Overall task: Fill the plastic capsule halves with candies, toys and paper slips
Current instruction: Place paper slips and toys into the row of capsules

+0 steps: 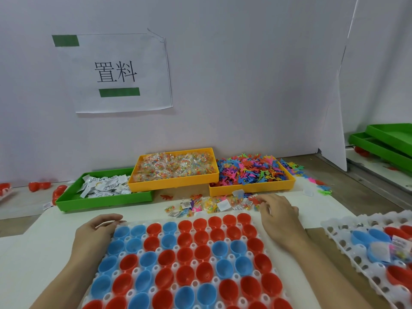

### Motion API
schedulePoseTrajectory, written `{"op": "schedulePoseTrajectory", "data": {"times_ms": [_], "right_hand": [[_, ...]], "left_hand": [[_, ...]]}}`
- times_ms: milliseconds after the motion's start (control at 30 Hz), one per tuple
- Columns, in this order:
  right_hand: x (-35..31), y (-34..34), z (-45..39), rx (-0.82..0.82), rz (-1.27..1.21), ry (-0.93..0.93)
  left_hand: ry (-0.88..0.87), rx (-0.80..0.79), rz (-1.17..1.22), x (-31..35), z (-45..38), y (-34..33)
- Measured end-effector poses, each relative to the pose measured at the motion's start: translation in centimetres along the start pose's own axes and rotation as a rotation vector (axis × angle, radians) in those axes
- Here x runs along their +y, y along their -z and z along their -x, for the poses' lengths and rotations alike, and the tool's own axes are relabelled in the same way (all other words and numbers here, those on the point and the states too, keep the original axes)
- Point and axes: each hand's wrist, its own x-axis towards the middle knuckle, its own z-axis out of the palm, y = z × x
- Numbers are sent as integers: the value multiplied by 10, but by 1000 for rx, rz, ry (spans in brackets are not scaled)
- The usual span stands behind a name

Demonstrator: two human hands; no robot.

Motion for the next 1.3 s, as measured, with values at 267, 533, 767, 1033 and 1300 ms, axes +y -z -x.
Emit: {"op": "schedulePoseTrajectory", "data": {"times_ms": [267,533,767,1033,1300], "right_hand": [[1,-1,0,17,19,26],[2,0,-2,-57,57,47],[1,4,0,-29,44,33],[-4,8,1,152,-159,70],[-12,15,3,219,-413,-37]], "left_hand": [[-14,15,-14,-3,-9,-10],[3,8,123,-9,-16,-9],[-37,17,100,-12,-15,-10],[-49,20,103,-13,-16,-9],[-47,22,113,-14,-18,-10]]}}
